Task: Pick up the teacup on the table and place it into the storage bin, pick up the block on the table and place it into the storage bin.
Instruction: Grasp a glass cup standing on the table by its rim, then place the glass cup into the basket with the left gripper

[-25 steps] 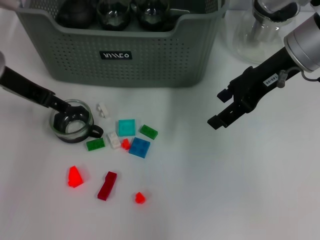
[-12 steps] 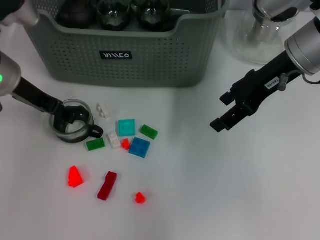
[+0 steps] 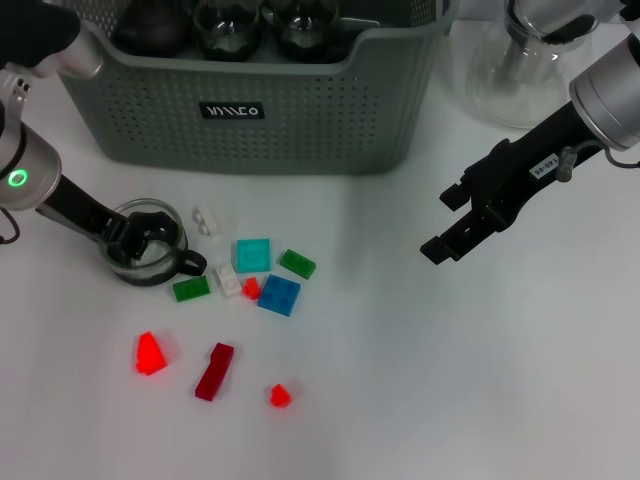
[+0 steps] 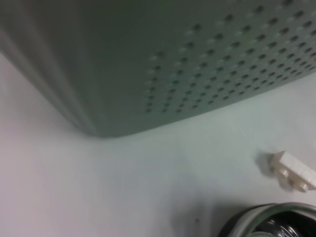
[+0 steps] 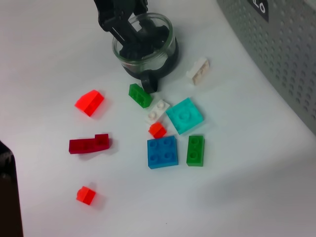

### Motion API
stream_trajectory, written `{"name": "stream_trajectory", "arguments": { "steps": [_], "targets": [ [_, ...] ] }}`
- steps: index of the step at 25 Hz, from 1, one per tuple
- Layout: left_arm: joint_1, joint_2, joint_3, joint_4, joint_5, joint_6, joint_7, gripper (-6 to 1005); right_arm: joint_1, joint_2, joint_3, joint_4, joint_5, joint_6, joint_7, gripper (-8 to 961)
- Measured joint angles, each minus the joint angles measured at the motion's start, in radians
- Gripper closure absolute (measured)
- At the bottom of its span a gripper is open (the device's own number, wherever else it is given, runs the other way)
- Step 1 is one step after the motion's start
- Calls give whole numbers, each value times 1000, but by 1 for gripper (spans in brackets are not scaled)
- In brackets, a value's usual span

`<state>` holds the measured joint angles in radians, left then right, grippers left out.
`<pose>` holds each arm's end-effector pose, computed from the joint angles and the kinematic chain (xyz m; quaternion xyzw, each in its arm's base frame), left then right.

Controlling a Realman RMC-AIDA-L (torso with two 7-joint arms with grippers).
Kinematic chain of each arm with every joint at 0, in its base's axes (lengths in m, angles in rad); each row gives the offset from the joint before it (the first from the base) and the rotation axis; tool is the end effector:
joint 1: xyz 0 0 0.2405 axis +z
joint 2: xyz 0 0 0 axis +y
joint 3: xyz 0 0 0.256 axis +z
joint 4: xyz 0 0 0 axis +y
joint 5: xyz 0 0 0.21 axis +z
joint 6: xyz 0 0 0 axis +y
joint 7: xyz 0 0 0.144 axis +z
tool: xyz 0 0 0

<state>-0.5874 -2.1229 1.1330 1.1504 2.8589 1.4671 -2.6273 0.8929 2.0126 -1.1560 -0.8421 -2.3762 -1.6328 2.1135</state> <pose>-0.2630 0.3578 0.0153 -0.8185 -0.4797 0.2051 0.2407 0.1602 0.3811 -0.0121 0.9661 -0.2334 0.1107 0.0039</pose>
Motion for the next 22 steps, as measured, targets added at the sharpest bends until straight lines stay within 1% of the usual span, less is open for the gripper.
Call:
{"name": "stream_trajectory", "arguments": {
  "steps": [4,8,13,14,19,22],
  "targets": [
    [19,-2,20,21,0,-21,-2,442,0,0,2,0,0,1,1,7],
    [27,-3,19,28,0,-40,-4,518,0,0,1,0,0,1,2,7],
    [35,-3,20,54,2,-42,-6,754,0,0,-1,-2,0,1,5,7],
    [36,-3,19,62,2,-36,-6,786,0,0,0,-2,0,1,5,7],
    [51,-5,6,155,1,34,1,947,0,0,1,-1,0,1,2,7],
    [59,-11,-41,246,-23,136,31,947,0,0,1,-1,0,1,1,7]
  ]
}}
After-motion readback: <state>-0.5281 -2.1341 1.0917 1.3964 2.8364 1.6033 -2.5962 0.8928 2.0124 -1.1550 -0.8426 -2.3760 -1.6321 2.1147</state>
